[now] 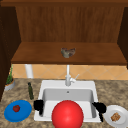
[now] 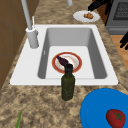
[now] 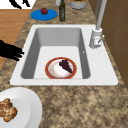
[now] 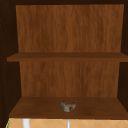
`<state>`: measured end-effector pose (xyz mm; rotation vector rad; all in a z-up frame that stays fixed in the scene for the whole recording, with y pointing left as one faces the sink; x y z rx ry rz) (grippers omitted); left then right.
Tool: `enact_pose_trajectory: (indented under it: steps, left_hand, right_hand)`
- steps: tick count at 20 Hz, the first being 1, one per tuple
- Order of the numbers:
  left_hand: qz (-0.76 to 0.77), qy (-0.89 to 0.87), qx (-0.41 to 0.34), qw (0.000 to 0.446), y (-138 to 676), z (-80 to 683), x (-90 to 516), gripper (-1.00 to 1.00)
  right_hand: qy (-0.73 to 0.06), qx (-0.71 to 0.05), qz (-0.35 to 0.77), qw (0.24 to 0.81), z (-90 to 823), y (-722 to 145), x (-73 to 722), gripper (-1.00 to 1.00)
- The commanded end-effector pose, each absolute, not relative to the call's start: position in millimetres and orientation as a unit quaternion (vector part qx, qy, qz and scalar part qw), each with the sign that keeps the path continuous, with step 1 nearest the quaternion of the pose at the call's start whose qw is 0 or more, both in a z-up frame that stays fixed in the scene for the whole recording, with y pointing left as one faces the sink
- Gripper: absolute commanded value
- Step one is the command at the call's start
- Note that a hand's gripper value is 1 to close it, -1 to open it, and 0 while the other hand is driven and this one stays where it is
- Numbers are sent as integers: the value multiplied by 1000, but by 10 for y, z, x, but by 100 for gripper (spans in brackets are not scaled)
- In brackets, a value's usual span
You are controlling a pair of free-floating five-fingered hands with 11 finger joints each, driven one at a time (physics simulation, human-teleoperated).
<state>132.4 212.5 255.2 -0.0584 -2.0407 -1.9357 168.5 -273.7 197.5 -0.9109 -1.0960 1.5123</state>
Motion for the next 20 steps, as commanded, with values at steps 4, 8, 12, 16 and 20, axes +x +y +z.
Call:
enact_pose_trajectory:
  steps: [4,8,12,16,20]
  left_hand:
    - [-679,-716,-20,163,2125,2552,1324,0]
    - [-679,-716,-20,163,2125,2552,1324,0]
    - [-679,-716,-20,163,2125,2552,1324,0]
    - [-679,-716,-20,163,2125,2552,1324,0]
    - [-679,-716,-20,163,2125,2552,1324,0]
  right_hand:
    - [-482,-364,625,495,1924,-2700,1796,-100]
    - [-456,-385,618,512,1811,-2759,1717,-100]
    - [-459,-368,614,526,1718,-2978,1707,-100]
    - [-466,-366,610,525,1757,-3113,1693,-100]
    - [-464,-362,624,514,1707,-3107,1678,-100]
